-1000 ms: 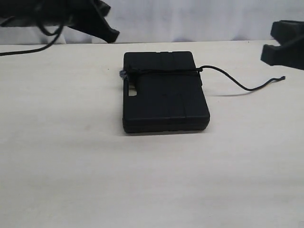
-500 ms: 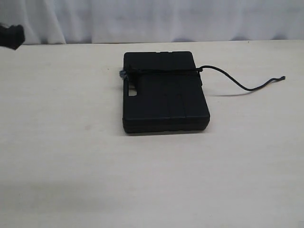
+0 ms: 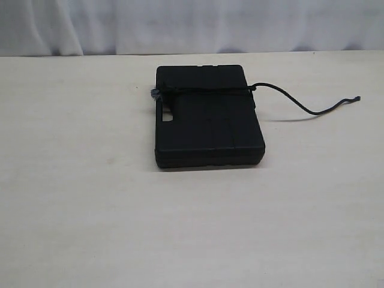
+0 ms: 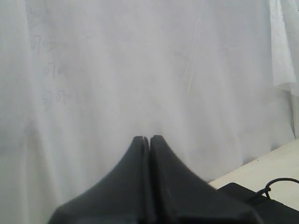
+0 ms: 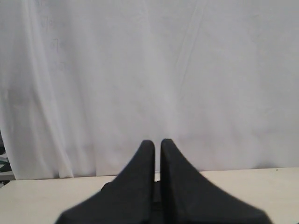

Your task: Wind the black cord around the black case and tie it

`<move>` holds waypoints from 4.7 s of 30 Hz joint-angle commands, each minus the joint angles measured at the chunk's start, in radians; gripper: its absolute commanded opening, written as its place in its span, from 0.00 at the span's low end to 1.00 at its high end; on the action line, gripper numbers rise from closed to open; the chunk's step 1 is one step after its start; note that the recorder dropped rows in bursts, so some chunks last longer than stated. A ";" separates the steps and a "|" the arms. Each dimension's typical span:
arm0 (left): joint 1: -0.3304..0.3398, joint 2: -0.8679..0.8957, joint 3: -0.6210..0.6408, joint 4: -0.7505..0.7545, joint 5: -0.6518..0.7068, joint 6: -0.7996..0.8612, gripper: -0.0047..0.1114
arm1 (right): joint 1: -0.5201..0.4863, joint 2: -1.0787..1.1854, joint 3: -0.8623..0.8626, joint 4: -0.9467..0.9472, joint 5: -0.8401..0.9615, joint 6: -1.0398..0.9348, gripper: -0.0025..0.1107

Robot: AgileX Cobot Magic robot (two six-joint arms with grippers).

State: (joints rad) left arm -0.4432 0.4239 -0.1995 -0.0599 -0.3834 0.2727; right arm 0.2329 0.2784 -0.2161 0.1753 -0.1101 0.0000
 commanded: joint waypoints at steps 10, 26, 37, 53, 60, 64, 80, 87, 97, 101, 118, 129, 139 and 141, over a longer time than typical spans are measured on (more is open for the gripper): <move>0.001 -0.068 0.068 0.015 0.204 -0.042 0.04 | 0.001 -0.008 0.142 0.000 -0.026 0.000 0.06; 0.001 -0.068 0.068 0.015 0.210 -0.042 0.04 | 0.001 -0.008 0.142 0.004 -0.021 0.000 0.06; 0.062 -0.258 0.077 -0.009 0.176 -0.106 0.04 | 0.001 -0.008 0.142 0.004 -0.021 0.000 0.06; 0.223 -0.335 0.200 0.013 0.352 -0.199 0.04 | 0.001 -0.008 0.142 0.004 -0.021 0.000 0.06; 0.354 -0.424 0.200 -0.001 0.595 -0.199 0.04 | 0.001 -0.008 0.142 0.004 -0.021 0.000 0.06; 0.368 -0.424 0.200 0.022 0.714 -0.194 0.04 | 0.001 -0.008 0.142 0.004 -0.021 0.000 0.06; 0.368 -0.424 0.200 0.023 0.714 -0.194 0.04 | 0.001 -0.008 0.142 0.004 -0.021 0.000 0.06; 0.368 -0.424 0.200 0.023 0.714 -0.194 0.04 | 0.001 -0.008 0.142 0.004 -0.021 0.000 0.06; 0.368 -0.424 0.200 0.023 0.714 -0.194 0.04 | -0.001 -0.120 0.142 -0.011 -0.023 -0.123 0.06; 0.368 -0.424 0.200 0.023 0.714 -0.194 0.04 | -0.001 -0.211 0.194 -0.011 -0.141 -0.171 0.06; 0.368 -0.424 0.200 0.022 0.714 -0.194 0.04 | -0.052 -0.278 0.216 -0.218 0.445 0.016 0.06; 0.368 -0.424 0.200 0.022 0.714 -0.194 0.04 | -0.052 -0.278 0.216 -0.218 0.458 -0.036 0.06; 0.368 -0.424 0.200 0.021 0.714 -0.194 0.04 | -0.052 -0.278 0.216 -0.214 0.458 -0.028 0.06; 0.368 -0.424 0.200 0.021 0.714 -0.194 0.04 | -0.052 -0.278 0.216 -0.214 0.457 -0.028 0.06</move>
State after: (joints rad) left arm -0.0794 0.0025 -0.0013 -0.0386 0.3387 0.0768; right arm 0.1861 0.0044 -0.0008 -0.0310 0.3467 -0.0271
